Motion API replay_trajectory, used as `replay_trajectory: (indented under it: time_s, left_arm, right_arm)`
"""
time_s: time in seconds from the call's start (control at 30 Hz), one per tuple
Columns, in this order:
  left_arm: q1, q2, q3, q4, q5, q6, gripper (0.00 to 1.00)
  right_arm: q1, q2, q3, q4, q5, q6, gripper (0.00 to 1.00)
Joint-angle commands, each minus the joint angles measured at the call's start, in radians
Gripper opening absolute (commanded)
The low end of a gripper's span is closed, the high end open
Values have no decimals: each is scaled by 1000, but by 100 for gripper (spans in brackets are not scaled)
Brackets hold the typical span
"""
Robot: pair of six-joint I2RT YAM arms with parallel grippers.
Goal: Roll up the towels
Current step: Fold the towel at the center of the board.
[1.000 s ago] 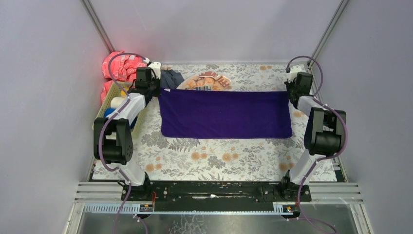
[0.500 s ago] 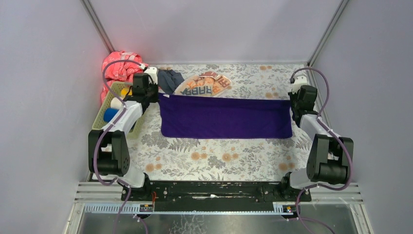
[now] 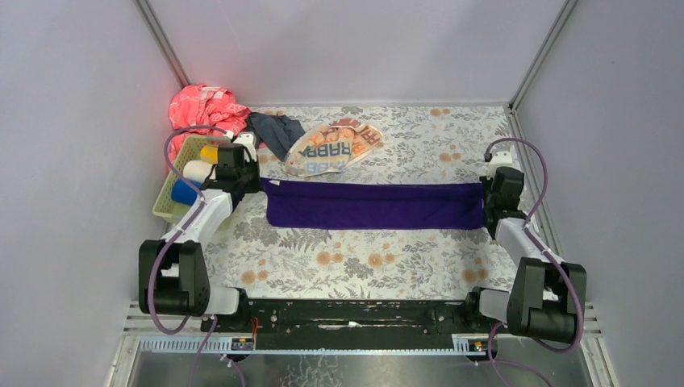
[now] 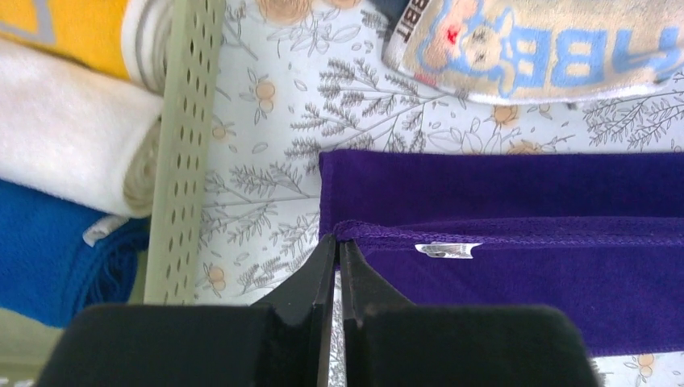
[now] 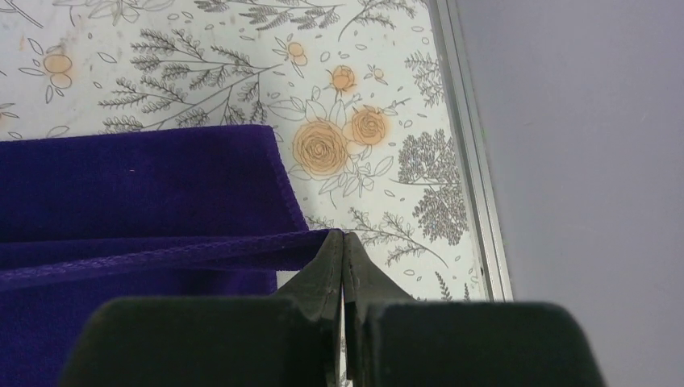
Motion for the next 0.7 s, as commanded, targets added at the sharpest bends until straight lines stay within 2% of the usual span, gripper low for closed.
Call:
replay_trajectory:
  time_s: [0.0,0.37,0.53,0.6,0.67]
  left_arm:
    - [7,-47,-30,-47,-39,-75,0]
    - [7,-67,-139,-87,13,-177,0]
    - [7,-53,-155,-88,31,-216,0]
    - [7,-55,-166,-91,34,-231,7]
    - [7,-71,-177,-91,23,-243,14]
  right_arm:
    - [-7,-62,-22,1,77,24,1]
    - [-6,-72,-81,-65,86,32,0]
    - [-7,-49,-68,-112,41,41,3]
    - [-6,-52,-54,-137,23,51,10]
    - [-7,-60,-39,-163,10,56,25]
